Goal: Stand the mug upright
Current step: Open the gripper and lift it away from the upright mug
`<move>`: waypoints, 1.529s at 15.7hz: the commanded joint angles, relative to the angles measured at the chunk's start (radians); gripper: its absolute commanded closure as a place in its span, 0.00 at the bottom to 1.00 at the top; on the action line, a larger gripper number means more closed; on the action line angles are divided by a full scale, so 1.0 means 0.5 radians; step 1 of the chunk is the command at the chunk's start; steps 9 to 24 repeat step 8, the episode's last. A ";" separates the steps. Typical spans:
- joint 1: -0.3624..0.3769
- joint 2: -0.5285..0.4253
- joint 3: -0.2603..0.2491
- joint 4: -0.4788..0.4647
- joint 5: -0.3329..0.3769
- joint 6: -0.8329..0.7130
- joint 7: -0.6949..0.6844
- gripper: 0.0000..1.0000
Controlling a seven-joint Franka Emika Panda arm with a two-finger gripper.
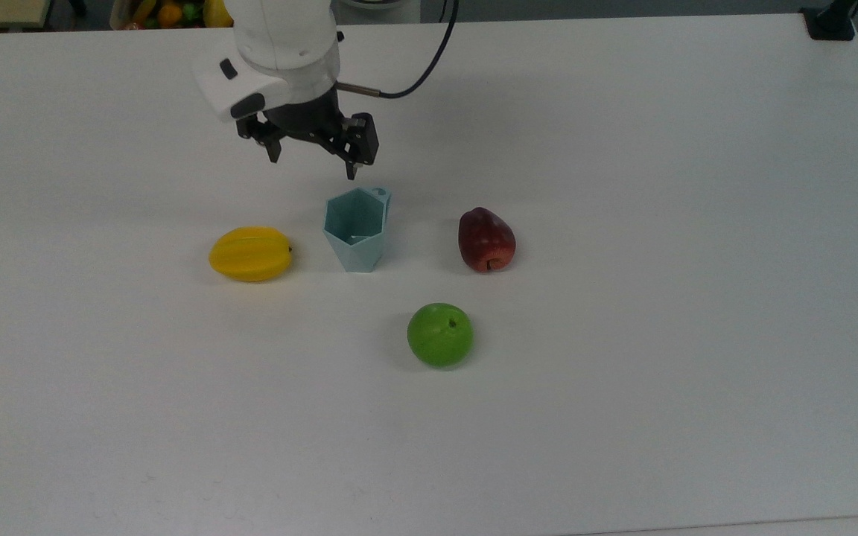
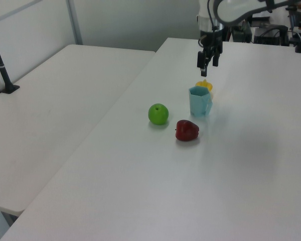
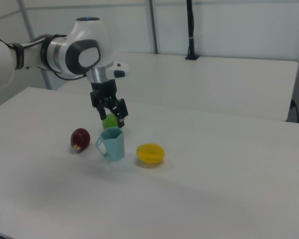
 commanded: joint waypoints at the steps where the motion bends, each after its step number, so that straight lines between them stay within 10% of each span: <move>1: -0.096 -0.184 -0.014 0.004 0.067 -0.148 -0.035 0.00; 24: -0.240 -0.353 -0.008 0.000 0.067 -0.357 -0.189 0.00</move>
